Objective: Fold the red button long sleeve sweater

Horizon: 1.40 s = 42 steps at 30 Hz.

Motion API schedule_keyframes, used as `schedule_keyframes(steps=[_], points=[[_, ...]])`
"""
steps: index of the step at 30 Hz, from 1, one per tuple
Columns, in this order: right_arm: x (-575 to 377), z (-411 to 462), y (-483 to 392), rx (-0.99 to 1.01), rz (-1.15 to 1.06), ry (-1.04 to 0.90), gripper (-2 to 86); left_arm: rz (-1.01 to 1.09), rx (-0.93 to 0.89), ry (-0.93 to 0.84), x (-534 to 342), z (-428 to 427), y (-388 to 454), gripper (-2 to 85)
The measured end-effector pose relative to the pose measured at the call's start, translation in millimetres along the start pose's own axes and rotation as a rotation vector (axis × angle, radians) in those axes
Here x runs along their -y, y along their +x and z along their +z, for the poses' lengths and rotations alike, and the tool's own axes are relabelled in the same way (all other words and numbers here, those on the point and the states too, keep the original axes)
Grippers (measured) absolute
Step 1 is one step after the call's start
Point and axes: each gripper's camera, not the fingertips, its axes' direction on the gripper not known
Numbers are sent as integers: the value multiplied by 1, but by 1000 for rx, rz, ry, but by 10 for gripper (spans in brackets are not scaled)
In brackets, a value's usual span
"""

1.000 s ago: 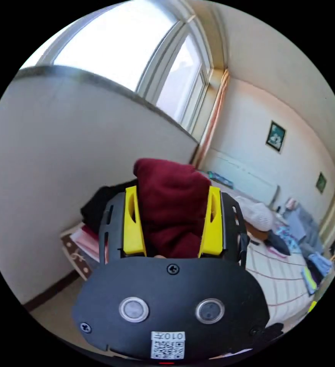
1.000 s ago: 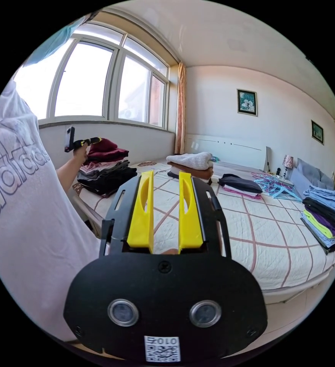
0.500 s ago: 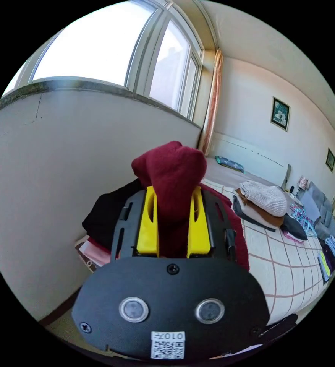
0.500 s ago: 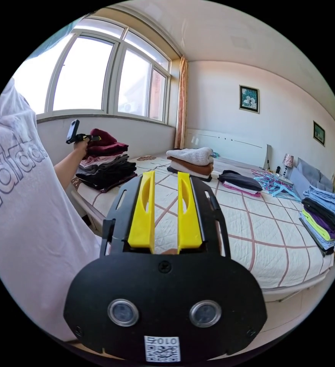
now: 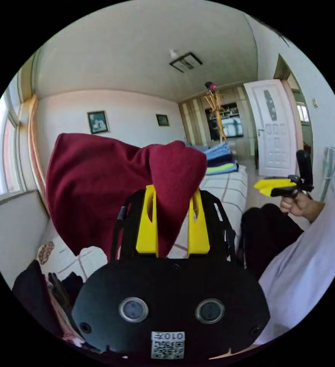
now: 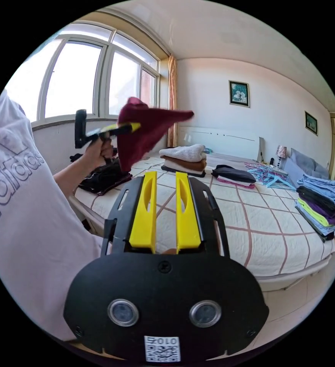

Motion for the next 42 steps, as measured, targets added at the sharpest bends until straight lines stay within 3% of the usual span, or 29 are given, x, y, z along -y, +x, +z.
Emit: schedule_keyframes(steps=[1, 2, 7, 16, 20, 22, 24, 26, 28, 32, 34, 36, 39, 42], points=[[0, 1, 4, 5, 13, -19, 92, 13, -87, -205, -12, 56, 25, 91], [2, 5, 14, 19, 42, -65, 104, 47, -148, -293, -26, 90, 50, 93], [17, 34, 47, 44, 103, -224, 144, -27, -98, -76, -42, 92, 69, 102], [78, 151, 151, 114, 277, -392, 165, -241, 59, -84, -88, 118, 11, 129], [104, 207, 195, 18, 332, -478, 161, -314, 39, -122, -116, 132, 13, 134], [107, 236, 214, 25, 385, -564, 154, -334, 30, -120, -125, 137, 15, 136], [109, 264, 221, 153, 424, -647, 126, -322, 21, -141, -130, 144, 17, 140], [118, 264, 218, 164, 421, -612, 85, -314, -1, -150, -131, 151, 14, 147], [137, 249, 208, 138, 387, -537, 60, -341, -24, -127, -133, 151, 8, 153], [186, 196, 145, 34, 79, -372, 53, -424, -94, -53, -137, 146, -9, 168], [195, 169, 109, 111, -72, -283, 52, -477, -159, -16, -139, 142, -18, 176], [192, 138, 56, 324, -315, -208, 52, -527, -232, 7, -141, 140, -27, 185], [166, 120, -6, 564, -557, -220, 53, -659, -377, 55, -160, 133, -41, 186], [142, 121, -39, 565, -588, -247, 54, -740, -386, -55, -190, 137, -41, 164]])
